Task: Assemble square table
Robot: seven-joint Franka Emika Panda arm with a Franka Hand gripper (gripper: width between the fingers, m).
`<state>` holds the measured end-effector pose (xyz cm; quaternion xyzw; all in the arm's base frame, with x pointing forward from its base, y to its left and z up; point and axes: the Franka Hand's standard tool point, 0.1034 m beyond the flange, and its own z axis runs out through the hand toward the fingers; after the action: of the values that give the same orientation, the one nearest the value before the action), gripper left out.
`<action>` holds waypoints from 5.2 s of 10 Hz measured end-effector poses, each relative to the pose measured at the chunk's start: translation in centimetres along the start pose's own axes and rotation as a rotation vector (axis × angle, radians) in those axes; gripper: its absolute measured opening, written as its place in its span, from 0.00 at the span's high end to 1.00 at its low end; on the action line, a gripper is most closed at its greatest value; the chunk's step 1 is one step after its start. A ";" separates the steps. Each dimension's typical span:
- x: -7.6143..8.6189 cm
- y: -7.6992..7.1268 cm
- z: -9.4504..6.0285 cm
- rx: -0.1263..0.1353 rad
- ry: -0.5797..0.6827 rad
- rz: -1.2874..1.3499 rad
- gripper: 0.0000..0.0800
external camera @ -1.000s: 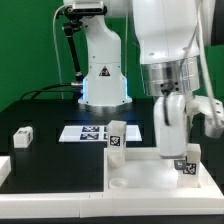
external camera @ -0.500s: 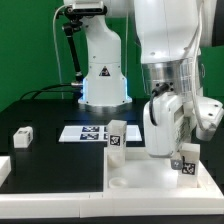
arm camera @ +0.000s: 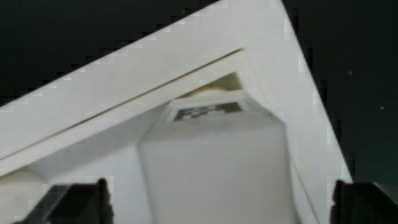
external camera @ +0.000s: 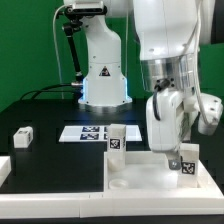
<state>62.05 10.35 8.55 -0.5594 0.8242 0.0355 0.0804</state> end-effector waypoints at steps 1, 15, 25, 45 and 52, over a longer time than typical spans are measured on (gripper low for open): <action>0.4 -0.2 -1.4 0.012 -0.009 -0.037 0.20; 6.8 1.4 -5.4 0.066 0.000 -0.297 0.19; 14.7 2.4 -5.6 0.085 0.082 -1.044 0.19; 36.8 8.7 -1.9 -0.571 -0.318 -1.779 0.19; 40.0 10.9 -0.4 -0.959 -0.582 -1.701 0.19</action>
Offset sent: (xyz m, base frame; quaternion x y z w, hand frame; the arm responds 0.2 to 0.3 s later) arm 0.0000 0.0000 0.0000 0.0000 0.0000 0.0000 1.0000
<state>37.42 -22.31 1.75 -0.9029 0.0007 0.4276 0.0436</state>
